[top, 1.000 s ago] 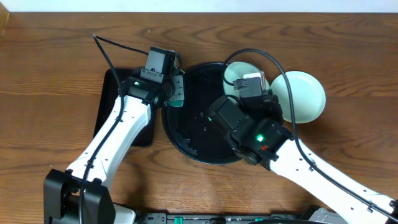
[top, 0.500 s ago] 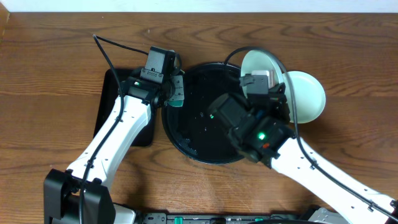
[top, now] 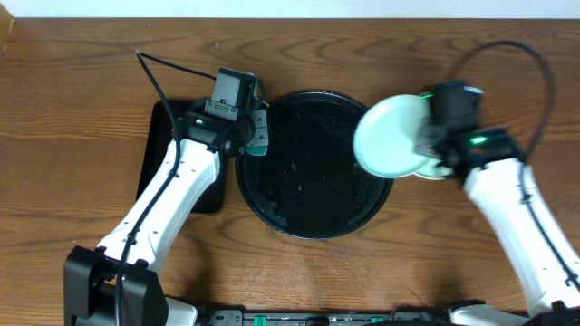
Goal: Clean dirty plates on tray and stack at the side
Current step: 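Lower the plate onto the pale-green stack and open the right gripper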
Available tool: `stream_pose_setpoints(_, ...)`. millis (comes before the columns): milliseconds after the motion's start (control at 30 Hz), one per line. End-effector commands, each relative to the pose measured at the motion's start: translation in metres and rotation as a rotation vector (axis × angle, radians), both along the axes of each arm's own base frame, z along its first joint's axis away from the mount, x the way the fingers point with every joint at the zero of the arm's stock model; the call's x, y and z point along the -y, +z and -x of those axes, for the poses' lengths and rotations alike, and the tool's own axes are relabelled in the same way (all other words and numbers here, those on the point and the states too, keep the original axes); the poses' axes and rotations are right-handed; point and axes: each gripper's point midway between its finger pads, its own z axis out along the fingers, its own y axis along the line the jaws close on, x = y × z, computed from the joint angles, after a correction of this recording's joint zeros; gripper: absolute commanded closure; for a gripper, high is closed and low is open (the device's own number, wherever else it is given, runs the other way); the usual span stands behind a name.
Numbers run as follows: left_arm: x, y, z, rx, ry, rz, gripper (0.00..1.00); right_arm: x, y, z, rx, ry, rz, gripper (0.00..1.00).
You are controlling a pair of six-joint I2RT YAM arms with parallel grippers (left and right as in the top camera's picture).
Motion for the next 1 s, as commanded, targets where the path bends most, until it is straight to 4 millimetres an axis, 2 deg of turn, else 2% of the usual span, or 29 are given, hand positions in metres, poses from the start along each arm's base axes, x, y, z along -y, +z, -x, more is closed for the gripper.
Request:
stream_pose_setpoints(0,-0.005,-0.010,0.001,-0.018,0.009,-0.024,0.92,0.019,-0.007,0.006,-0.043,-0.046,-0.187,0.99)
stream_pose_setpoints(133,-0.005,-0.010,0.001,-0.018,0.009,-0.024,0.92,0.069,-0.015,0.020,-0.082,-0.155,-0.179,0.99)
stream_pose_setpoints(233,-0.005,-0.010,0.001,-0.018,0.009,-0.024,0.92,0.087,-0.026,0.026,-0.111,-0.196,-0.174,0.99)
stream_pose_setpoints(333,-0.005,-0.010,0.001,-0.018,0.009,-0.024,0.92,0.096,-0.044,0.028,-0.149,-0.215,-0.170,0.99)
stream_pose_setpoints(433,-0.007,-0.011,0.001,-0.022,0.012,-0.025,0.92,0.097,-0.067,0.025,-0.186,-0.215,-0.174,0.99)
stream_pose_setpoints(567,-0.022,-0.009,0.001,-0.045,0.048,-0.030,0.92,0.098,-0.098,0.020,-0.245,-0.219,-0.182,0.99)
stream_pose_setpoints(667,-0.034,-0.006,0.003,-0.075,0.048,-0.015,0.92,0.099,-0.113,0.014,-0.263,-0.220,-0.184,0.90)
stream_pose_setpoints(700,-0.038,-0.005,0.004,-0.087,0.050,-0.006,0.92,0.100,-0.116,0.013,-0.263,-0.220,-0.184,0.83)
stream_pose_setpoints(800,-0.060,-0.004,0.007,-0.125,0.091,0.002,0.92,0.101,-0.114,0.005,-0.233,-0.217,-0.184,0.70)
stream_pose_setpoints(867,-0.073,-0.004,0.009,-0.139,0.113,-0.005,0.92,0.100,-0.107,0.000,-0.211,-0.212,-0.190,0.66)
stream_pose_setpoints(967,-0.093,-0.005,0.011,-0.153,0.138,-0.018,0.92,0.096,-0.084,-0.008,-0.167,-0.194,-0.217,0.63)
